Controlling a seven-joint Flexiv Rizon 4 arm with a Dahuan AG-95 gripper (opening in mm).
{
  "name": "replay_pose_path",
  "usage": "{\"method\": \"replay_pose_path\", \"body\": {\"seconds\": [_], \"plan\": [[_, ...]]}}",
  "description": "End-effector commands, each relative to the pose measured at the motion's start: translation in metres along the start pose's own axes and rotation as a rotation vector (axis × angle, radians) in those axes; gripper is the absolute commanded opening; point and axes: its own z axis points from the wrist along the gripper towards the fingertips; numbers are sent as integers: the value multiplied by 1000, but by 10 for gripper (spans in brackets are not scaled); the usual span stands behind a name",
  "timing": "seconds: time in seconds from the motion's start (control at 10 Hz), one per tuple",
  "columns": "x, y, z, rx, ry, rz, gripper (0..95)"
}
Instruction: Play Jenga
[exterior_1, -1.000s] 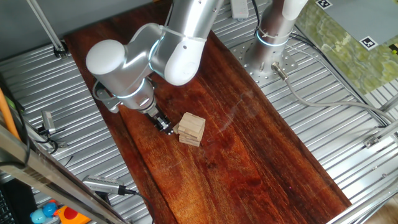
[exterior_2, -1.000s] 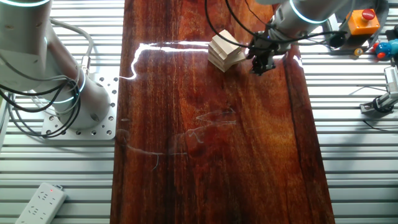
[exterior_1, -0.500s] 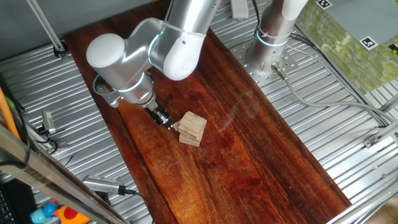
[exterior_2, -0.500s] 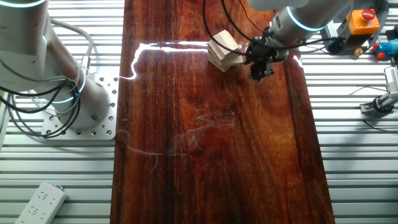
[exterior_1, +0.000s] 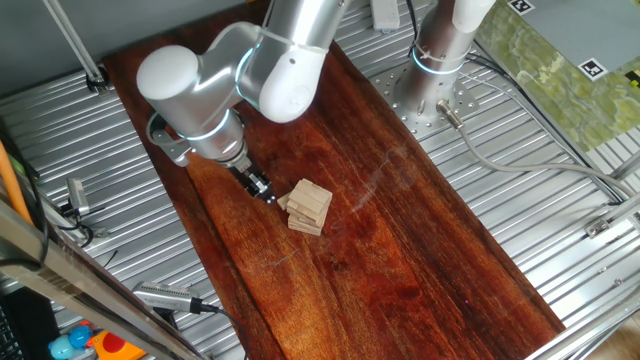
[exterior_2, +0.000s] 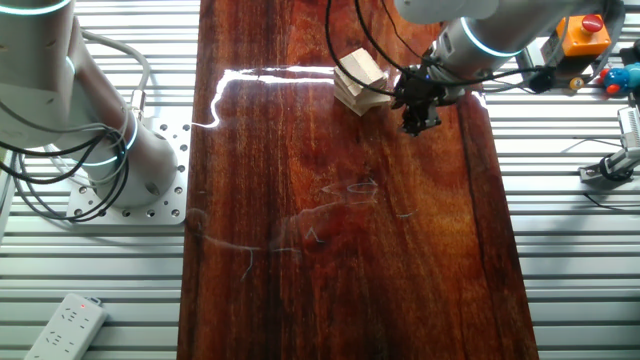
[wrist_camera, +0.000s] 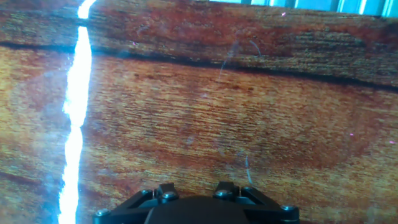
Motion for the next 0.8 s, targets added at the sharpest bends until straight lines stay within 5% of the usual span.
{"method": "replay_pose_path", "body": {"seconds": [0.1,0.8], "plan": [[-8,1,-4,-2,9,-3,380],[-17,20,-2,-13,1,48,380]]}}
